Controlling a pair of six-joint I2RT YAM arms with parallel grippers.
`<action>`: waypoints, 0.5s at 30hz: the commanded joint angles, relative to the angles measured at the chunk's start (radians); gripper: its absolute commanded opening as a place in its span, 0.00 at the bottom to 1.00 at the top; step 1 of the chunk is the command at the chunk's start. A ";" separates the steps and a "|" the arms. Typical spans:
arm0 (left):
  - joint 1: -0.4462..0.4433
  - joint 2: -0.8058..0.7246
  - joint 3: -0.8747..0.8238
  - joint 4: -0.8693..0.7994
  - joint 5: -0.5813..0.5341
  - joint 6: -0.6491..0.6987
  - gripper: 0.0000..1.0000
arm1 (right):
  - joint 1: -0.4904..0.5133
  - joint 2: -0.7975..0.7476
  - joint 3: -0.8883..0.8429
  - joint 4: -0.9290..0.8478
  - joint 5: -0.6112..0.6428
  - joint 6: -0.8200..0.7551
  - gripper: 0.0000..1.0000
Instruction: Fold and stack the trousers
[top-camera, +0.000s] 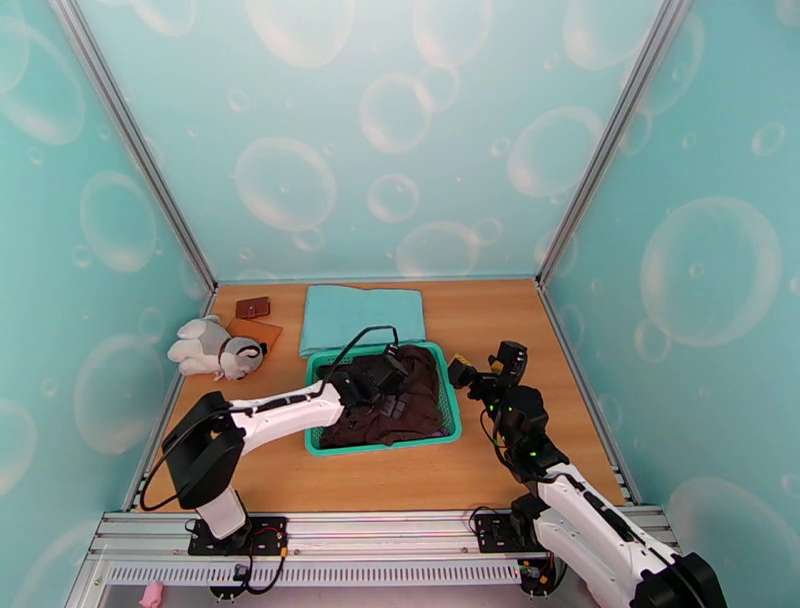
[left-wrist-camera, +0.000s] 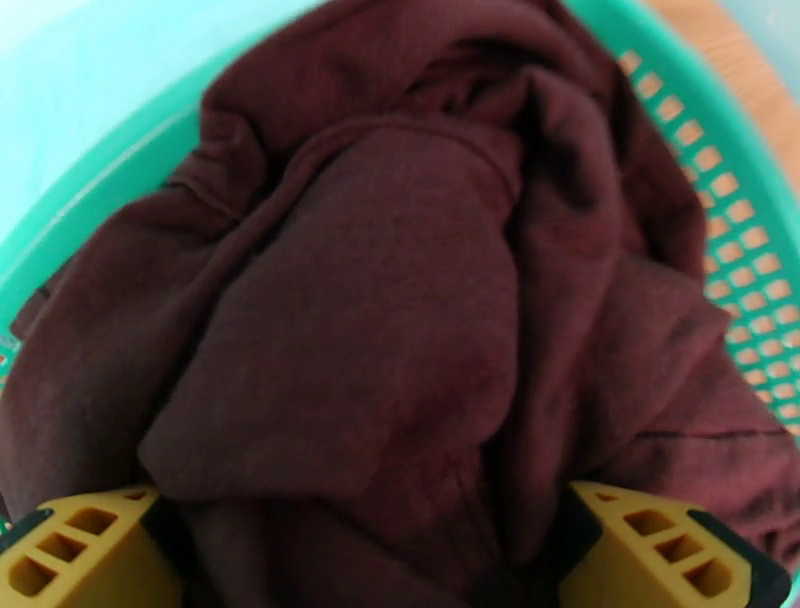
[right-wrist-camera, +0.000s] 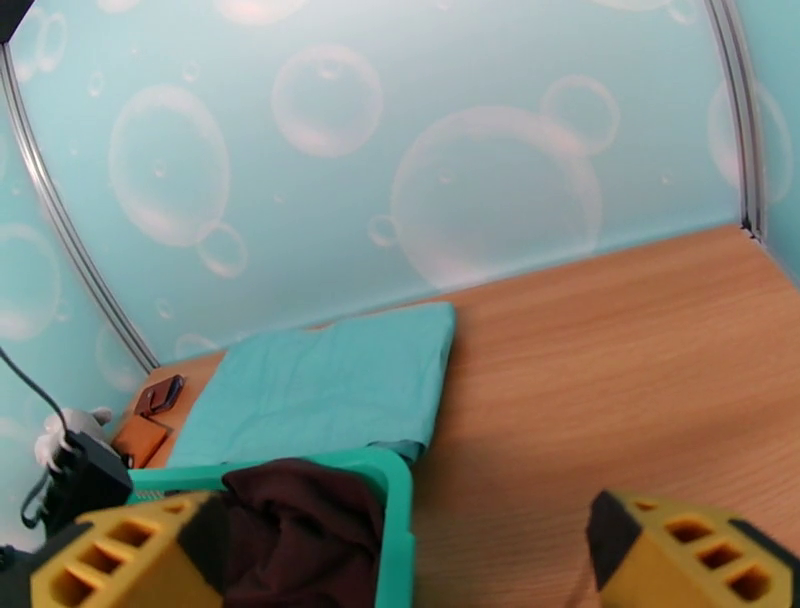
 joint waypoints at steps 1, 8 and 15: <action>-0.006 0.088 0.031 -0.117 -0.049 -0.031 0.74 | -0.005 0.003 0.007 -0.001 -0.030 0.023 0.99; -0.016 -0.011 0.019 -0.100 -0.010 -0.059 0.00 | -0.010 -0.006 0.003 -0.009 -0.017 0.016 0.99; -0.012 -0.278 0.050 -0.069 -0.001 -0.046 0.00 | -0.010 0.003 0.002 -0.001 -0.024 0.016 0.99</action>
